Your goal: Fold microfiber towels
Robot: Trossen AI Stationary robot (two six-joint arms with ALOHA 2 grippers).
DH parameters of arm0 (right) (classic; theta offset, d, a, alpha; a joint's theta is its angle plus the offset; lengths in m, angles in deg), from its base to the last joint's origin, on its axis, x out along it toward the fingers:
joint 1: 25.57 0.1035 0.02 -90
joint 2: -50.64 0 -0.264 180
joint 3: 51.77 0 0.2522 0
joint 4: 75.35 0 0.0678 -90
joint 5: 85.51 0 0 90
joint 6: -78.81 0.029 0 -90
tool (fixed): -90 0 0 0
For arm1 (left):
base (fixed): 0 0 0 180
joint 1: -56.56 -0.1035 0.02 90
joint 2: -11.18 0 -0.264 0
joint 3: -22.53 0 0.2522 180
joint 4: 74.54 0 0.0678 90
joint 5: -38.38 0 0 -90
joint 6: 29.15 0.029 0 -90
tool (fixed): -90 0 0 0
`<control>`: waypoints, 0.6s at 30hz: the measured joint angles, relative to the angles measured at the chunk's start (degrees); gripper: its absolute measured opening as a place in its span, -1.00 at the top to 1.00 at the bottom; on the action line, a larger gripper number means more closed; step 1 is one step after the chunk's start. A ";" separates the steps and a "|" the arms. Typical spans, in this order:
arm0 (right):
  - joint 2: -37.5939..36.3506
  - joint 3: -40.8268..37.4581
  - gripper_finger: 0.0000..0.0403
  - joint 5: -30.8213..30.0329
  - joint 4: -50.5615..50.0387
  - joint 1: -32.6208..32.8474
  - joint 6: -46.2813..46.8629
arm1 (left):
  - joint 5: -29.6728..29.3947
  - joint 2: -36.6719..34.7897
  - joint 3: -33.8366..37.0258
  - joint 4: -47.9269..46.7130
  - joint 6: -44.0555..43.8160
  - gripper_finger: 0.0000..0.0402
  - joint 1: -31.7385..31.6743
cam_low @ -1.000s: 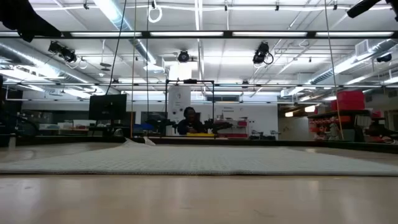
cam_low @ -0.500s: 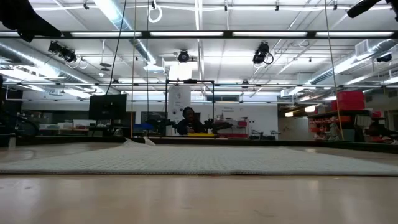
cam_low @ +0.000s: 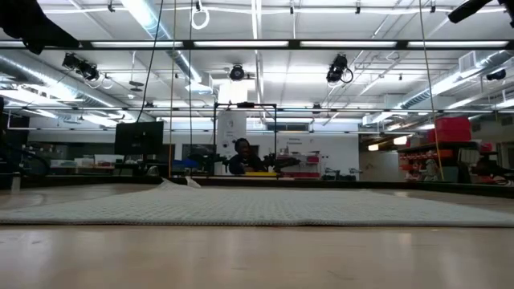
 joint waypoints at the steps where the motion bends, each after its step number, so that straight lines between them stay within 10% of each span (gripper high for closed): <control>1: 0.00 0.02 0.08 0.00 0.02 -0.02 -0.02 | 0.02 0.02 0.00 0.00 0.02 0.86 0.00; 18: 0.00 0.00 0.37 -0.02 0.02 0.00 -0.02 | 0.23 0.00 0.00 14.49 -13.07 0.86 0.00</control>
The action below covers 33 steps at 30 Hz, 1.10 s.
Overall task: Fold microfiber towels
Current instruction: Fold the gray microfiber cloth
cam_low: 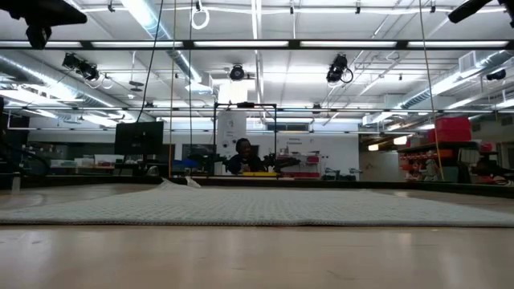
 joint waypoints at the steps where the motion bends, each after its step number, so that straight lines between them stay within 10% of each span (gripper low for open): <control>1: 0.00 0.01 0.39 -1.18 -0.02 -0.02 -0.28 | 0.56 0.00 0.00 0.95 -1.53 0.86 0.02; 7: 0.00 0.00 0.56 -12.48 0.32 -0.28 -4.31 | 0.49 0.00 0.00 4.24 -9.07 0.86 0.02; 22: 0.00 0.01 0.97 -13.56 3.89 -0.24 8.89 | 1.68 0.31 0.00 4.41 -14.25 0.86 0.02; 33: 1.48 0.02 0.76 -27.39 -4.30 -0.24 5.41 | 4.49 0.31 0.00 4.29 -10.41 0.86 0.01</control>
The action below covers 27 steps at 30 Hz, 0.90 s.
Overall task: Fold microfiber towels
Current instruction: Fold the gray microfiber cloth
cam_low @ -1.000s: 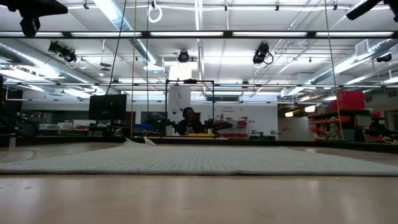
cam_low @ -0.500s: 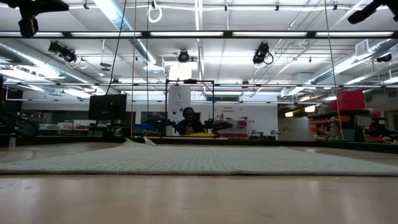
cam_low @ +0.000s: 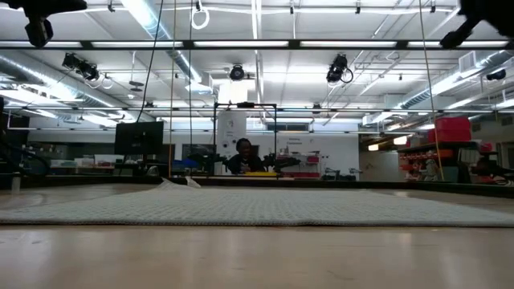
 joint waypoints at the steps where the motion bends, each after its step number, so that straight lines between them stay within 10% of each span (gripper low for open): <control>1: 0.97 0.01 0.75 -1.37 -2.03 0.05 1.39 | -0.18 0.00 0.00 -0.02 -0.49 0.86 0.01; 12: 29.64 -0.02 0.88 19.97 -20.29 6.84 21.76 | 14.27 5.45 8.00 -13.96 -9.31 0.86 0.03; 20: 57.11 3.43 0.77 27.88 -10.83 14.10 18.76 | 27.01 18.42 32.34 26.60 -16.12 0.86 0.03; 27: 78.28 22.40 0.12 38.05 -15.09 25.47 12.10 | 30.77 35.43 35.71 50.24 -12.99 0.86 -0.01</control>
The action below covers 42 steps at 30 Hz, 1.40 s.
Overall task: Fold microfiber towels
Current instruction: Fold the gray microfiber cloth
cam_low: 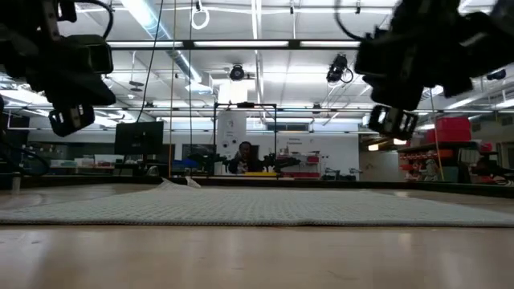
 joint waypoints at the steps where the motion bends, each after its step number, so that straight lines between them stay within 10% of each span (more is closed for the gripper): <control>1: 3.07 3.59 0.02 1.80 -2.63 1.51 -1.45 | 3.23 2.28 0.00 2.75 0.51 0.86 0.04; 7: 16.90 20.27 -0.35 11.38 -12.99 6.00 -5.88 | 13.91 13.99 -2.83 7.88 2.11 0.86 2.32; 15: 24.96 31.73 -0.16 10.43 -33.71 13.56 -12.66 | 13.00 26.66 -8.16 9.91 4.29 0.63 10.46; 25: 25.53 31.80 -0.05 3.08 -49.11 19.70 -16.45 | 8.03 38.00 -15.46 9.95 1.71 0.19 13.35; 31: 25.43 31.86 -0.20 1.33 -59.88 20.36 -23.20 | 0.47 40.44 -17.50 9.80 -3.16 0.16 12.97; 42: 23.14 31.81 -0.21 -1.48 -70.31 24.26 -32.33 | 4.69 61.12 -32.58 9.03 -4.31 0.16 14.16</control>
